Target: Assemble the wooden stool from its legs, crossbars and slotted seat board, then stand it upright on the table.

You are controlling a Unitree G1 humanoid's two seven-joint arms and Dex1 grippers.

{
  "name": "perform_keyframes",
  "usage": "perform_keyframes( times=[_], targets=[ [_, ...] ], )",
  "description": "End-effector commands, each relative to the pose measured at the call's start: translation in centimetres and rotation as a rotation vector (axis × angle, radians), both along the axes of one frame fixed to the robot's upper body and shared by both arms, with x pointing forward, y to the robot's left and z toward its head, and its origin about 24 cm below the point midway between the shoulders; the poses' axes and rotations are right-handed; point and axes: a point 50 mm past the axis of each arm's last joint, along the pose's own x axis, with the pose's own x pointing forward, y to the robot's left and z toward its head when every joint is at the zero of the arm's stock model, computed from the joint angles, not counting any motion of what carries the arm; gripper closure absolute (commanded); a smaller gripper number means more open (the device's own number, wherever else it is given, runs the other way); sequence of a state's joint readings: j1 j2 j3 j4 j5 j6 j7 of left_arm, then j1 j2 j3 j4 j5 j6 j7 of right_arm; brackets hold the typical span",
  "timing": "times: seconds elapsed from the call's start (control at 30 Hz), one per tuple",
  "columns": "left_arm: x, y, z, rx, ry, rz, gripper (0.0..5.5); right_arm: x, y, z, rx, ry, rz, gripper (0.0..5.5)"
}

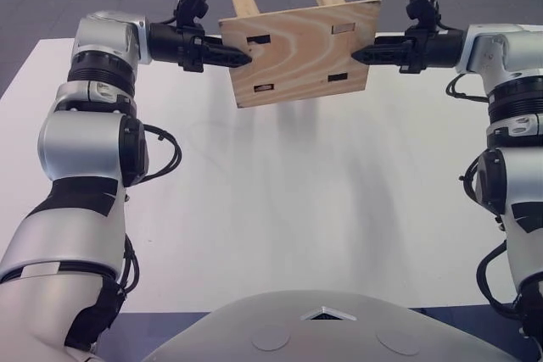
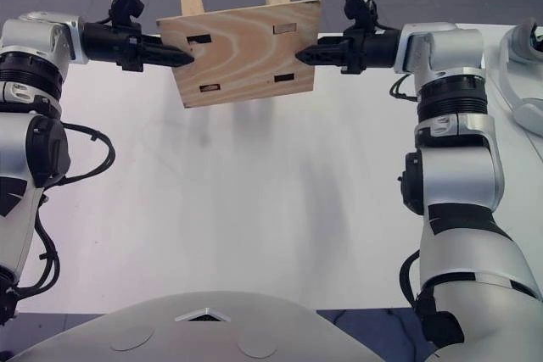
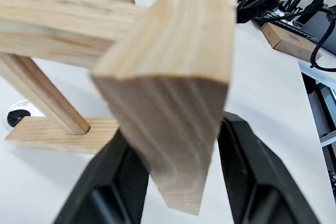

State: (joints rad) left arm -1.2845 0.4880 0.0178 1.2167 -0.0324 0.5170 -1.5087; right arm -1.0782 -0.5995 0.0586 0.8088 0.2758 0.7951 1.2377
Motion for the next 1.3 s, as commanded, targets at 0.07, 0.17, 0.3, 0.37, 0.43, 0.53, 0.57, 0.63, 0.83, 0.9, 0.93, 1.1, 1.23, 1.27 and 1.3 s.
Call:
perform_keyframes(
  times=[0.07, 0.17, 0.3, 0.37, 0.43, 0.53, 0.57, 0.63, 0.83, 0.9, 0.93, 1.1, 1.23, 1.27, 1.3],
  targets=[
    [-0.4, -1.2, 12.2, -0.113, 0.024, 0.265, 3.8, -3.4, 6.2, 10.8, 0.368, 0.044, 0.393, 3.29],
    [-1.2, -1.3, 13.3, -0.16, 0.084, 0.233, 3.8, -4.7, 6.6, 14.4, 0.5, 0.0, 0.453, 3.29],
    [-1.6, -1.6, 14.3, -0.233, 0.15, 0.277, 3.8, -4.9, 7.4, 17.3, 0.595, -0.09, 0.409, 3.38],
    [-1.2, -1.4, 13.7, -0.233, 0.194, 0.374, 3.8, -4.4, 7.8, 18.2, 0.62, -0.148, 0.309, 3.39],
    [-0.7, -0.9, 11.9, -0.216, 0.285, 0.484, 3.8, -3.4, 7.9, 19.8, 0.638, -0.201, 0.117, 3.39],
    [-0.3, -0.5, 11.0, -0.261, 0.37, 0.613, 3.8, -1.8, 7.6, 20.0, 0.572, -0.189, -0.204, 3.39],
    [-0.1, -0.4, 11.0, -0.287, 0.382, 0.656, 3.8, -1.2, 7.3, 19.3, 0.56, -0.152, -0.291, 3.39],
    [0.4, 0.0, 10.5, -0.319, 0.414, 0.747, 3.8, -0.2, 6.7, 17.8, 0.545, -0.086, -0.415, 3.39],
    [0.7, 0.4, 4.3, -0.247, 0.667, 0.894, 3.8, 0.3, 6.0, 15.0, 0.506, 0.02, -0.58, 3.39],
    [0.5, 0.4, 1.7, -0.205, 0.741, 0.904, 3.8, 0.2, 5.7, 13.4, 0.474, 0.059, -0.648, 3.39],
    [0.3, 0.4, 0.6, -0.202, 0.782, 0.909, 3.8, 0.2, 5.5, 12.5, 0.458, 0.079, -0.691, 3.39],
    [-0.6, -0.6, -2.3, -0.216, 0.834, 0.76, 3.8, -1.6, 5.4, 7.7, 0.427, 0.143, -0.869, 3.39],
    [-1.2, -0.2, -3.8, -0.209, 0.82, 0.711, 3.8, -4.2, 7.0, 4.0, 0.43, 0.256, -0.916, 3.39],
    [-1.3, -0.2, -3.8, -0.21, 0.811, 0.689, 3.8, -4.8, 7.3, 3.0, 0.432, 0.293, -0.919, 3.39],
    [-1.5, -0.2, -3.8, -0.216, 0.802, 0.66, 3.8, -5.4, 7.6, 2.1, 0.44, 0.329, -0.927, 3.39]
  ],
)
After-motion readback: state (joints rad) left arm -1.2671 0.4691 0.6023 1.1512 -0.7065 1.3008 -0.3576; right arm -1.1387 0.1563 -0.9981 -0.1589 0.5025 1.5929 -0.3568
